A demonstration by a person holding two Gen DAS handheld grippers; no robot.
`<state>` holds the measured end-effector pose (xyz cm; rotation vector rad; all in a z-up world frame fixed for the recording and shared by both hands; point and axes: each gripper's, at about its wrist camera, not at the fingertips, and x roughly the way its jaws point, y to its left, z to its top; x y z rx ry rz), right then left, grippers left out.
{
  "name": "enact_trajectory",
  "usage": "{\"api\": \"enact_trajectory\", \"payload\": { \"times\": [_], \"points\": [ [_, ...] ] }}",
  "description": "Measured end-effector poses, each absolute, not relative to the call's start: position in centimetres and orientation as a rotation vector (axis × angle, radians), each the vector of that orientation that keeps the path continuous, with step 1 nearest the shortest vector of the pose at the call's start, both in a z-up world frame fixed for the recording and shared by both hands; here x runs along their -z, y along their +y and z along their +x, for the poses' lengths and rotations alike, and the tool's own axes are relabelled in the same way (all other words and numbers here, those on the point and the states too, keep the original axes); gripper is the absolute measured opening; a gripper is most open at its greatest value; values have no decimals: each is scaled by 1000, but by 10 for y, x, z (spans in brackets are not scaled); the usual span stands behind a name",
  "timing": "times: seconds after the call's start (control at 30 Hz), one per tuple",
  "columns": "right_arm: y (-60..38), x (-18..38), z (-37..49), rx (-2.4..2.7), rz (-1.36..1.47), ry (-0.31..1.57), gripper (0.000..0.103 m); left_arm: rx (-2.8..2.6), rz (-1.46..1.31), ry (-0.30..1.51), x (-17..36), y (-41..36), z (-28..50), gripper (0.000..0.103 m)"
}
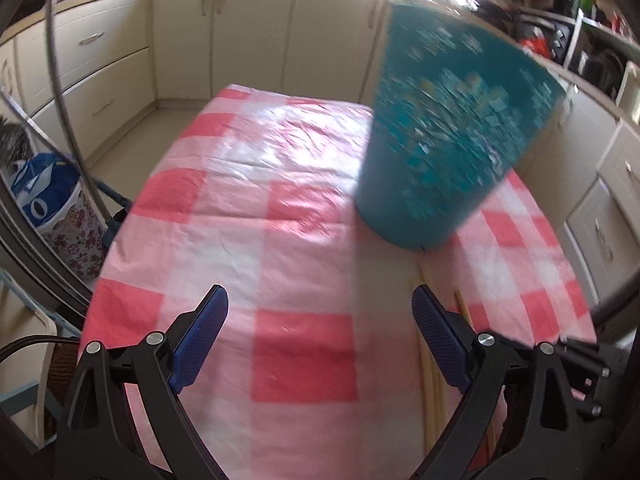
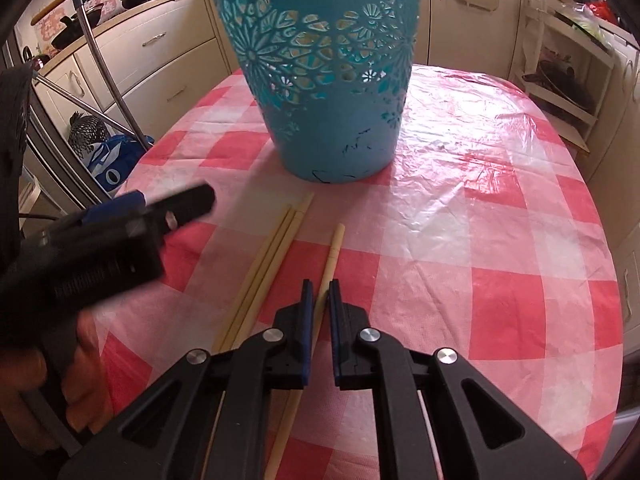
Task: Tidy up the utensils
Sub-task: 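Lower the left gripper onto a chopstick and close on it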
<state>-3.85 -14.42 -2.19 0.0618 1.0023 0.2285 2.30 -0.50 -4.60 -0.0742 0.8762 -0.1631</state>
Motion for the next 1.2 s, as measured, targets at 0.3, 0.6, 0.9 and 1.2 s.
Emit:
{"api": "enact_trajectory", "payload": {
  "times": [0.3,0.6,0.9,1.2],
  "points": [
    [-154,21,-40,-238,101,1009,8,191,8,938,52,-23,26,89],
    [-168,21,-38,-294,162,1057,9,229,52,978,59,-29,28,89],
    [-176,20,-38,-285,194,1064,9,219,104,988,61,-37,26,89],
    [-176,20,-38,-283,193,1066,9,189,101,987,60,-33,24,88]
  ]
}}
